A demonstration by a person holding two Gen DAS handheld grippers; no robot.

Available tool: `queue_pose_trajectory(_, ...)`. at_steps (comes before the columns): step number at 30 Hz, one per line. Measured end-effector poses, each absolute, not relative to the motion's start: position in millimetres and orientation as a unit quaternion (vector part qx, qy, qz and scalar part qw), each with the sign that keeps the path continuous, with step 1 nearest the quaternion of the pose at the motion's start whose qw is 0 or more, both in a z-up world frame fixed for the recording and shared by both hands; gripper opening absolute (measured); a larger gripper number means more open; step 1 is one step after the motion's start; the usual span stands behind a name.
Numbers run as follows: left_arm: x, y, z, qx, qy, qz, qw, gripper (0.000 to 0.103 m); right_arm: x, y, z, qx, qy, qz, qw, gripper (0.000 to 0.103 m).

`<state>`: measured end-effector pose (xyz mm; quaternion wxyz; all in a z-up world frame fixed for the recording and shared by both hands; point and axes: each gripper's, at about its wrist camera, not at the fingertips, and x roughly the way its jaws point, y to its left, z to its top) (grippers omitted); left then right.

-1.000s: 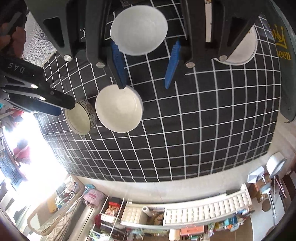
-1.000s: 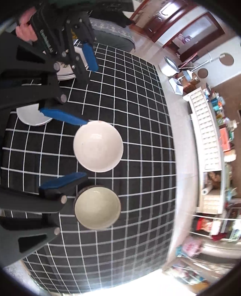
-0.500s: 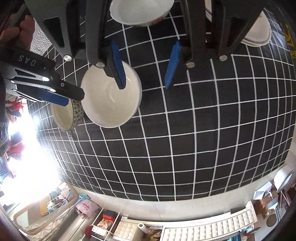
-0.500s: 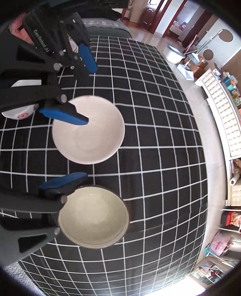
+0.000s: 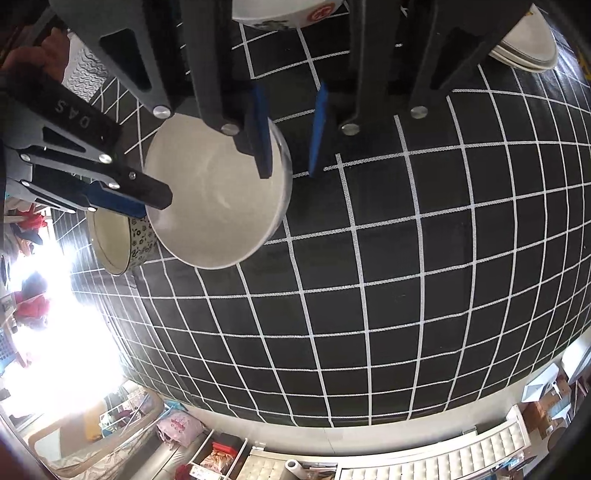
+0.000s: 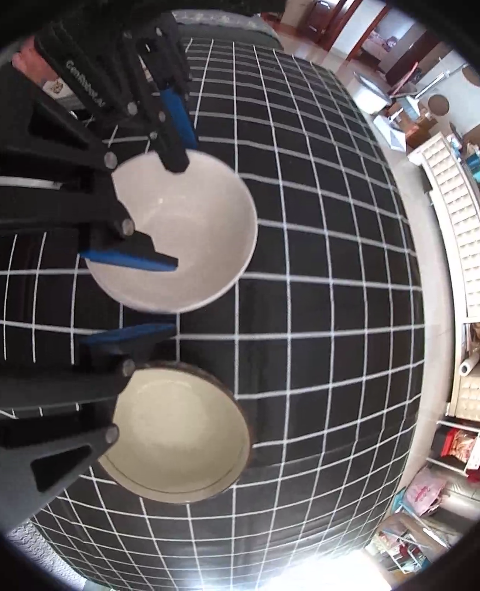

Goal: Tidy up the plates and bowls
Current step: 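Lift the cream bowl and lower it into the white bowl, open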

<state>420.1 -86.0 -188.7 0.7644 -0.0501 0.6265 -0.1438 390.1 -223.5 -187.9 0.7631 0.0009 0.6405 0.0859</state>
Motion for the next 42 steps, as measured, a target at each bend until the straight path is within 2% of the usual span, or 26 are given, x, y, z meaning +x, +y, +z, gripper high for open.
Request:
queue_pose_trajectory(3, 420, -93, -195, -0.042, 0.627, -0.144, 0.764, 0.014, 390, -227, -195, 0.007, 0.645, 0.091, 0.759, 0.023)
queue_pose_trajectory(5, 420, -99, -196, -0.034, 0.624, -0.154, 0.765, 0.010, 391, -229, -197, 0.004, 0.645, 0.095, 0.758, 0.011)
queue_pose_trajectory(7, 420, -105, -199, -0.029, 0.621, -0.154, 0.768, 0.009, 391, -230, -199, -0.010, 0.643, 0.091, 0.761, 0.008)
queue_pose_trajectory(20, 398, -106, -174, -0.021, 0.601, -0.136, 0.787, 0.007, 375, -223, -168, 0.003, 0.611, 0.097, 0.786, 0.008)
queue_pose_trajectory(34, 341, -51, -83, -0.052, 0.564, -0.114, 0.816, 0.007, 329, -192, -90, 0.028, 0.573, 0.131, 0.808, 0.007)
queue_pose_trajectory(42, 297, -43, -61, -0.046, 0.552, -0.104, 0.826, 0.007, 303, -171, -80, 0.018, 0.560, 0.138, 0.817, 0.007)
